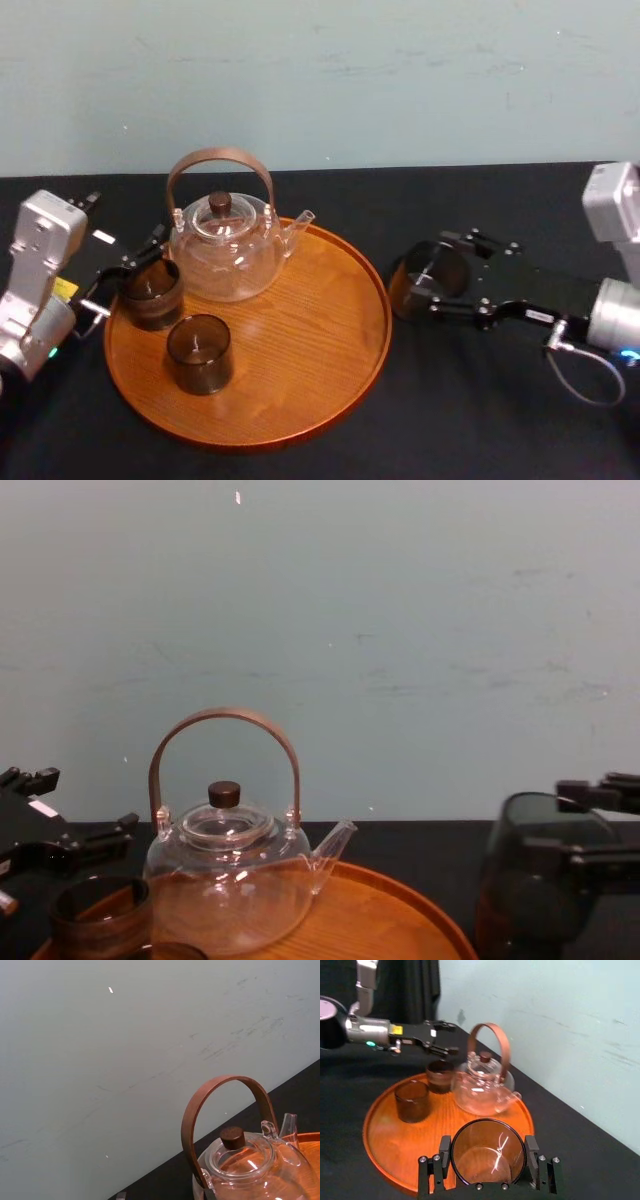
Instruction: Pick up the glass from the table and place it on the tray.
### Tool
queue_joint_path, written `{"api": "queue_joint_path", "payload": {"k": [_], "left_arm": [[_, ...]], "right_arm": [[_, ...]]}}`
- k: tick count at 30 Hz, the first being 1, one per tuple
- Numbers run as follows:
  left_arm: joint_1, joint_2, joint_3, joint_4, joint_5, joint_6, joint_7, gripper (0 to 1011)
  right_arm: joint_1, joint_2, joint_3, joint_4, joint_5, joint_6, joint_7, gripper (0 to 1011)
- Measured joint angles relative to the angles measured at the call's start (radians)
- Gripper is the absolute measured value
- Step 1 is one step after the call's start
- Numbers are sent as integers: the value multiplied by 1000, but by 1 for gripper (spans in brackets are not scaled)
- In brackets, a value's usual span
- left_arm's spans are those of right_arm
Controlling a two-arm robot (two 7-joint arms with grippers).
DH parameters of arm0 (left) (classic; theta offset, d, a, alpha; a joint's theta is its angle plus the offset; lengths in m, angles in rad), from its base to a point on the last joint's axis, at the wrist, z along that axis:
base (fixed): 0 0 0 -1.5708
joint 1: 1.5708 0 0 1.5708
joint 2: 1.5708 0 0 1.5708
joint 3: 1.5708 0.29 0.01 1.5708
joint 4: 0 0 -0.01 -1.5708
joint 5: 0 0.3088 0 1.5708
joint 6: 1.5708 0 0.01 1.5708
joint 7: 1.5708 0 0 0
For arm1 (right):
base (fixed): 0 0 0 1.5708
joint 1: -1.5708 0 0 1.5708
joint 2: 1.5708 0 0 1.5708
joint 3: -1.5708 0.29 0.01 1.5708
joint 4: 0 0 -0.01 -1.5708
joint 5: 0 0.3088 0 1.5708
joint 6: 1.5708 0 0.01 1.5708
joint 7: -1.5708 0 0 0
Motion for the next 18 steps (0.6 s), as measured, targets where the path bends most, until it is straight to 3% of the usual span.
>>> {"api": "queue_joint_path", "payload": {"k": [18], "left_arm": [[0, 0, 0, 0, 0, 0, 0, 1001]], "right_arm": [[124, -120, -149, 69, -17, -17, 18, 903]]}}
